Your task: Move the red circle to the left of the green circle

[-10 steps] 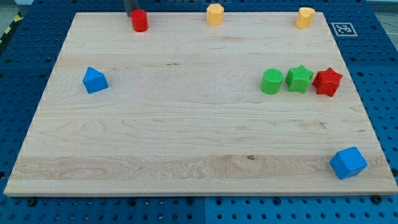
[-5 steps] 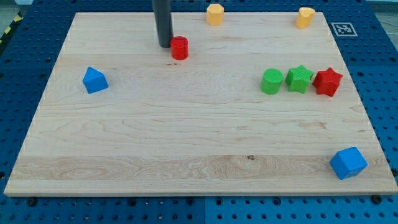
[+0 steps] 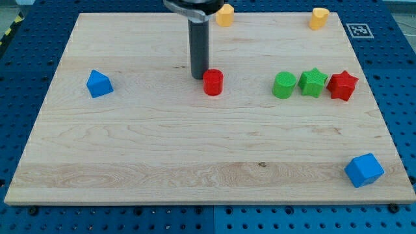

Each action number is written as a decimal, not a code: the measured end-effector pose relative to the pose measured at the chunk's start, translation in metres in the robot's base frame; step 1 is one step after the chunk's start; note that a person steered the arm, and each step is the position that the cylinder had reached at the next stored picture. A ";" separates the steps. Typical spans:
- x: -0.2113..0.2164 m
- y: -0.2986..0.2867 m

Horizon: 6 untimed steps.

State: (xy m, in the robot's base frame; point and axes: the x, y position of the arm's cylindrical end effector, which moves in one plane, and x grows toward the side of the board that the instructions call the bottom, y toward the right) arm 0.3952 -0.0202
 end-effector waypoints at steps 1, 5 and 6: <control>0.015 -0.009; 0.023 0.016; 0.023 0.005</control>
State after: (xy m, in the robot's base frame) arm 0.4185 -0.0148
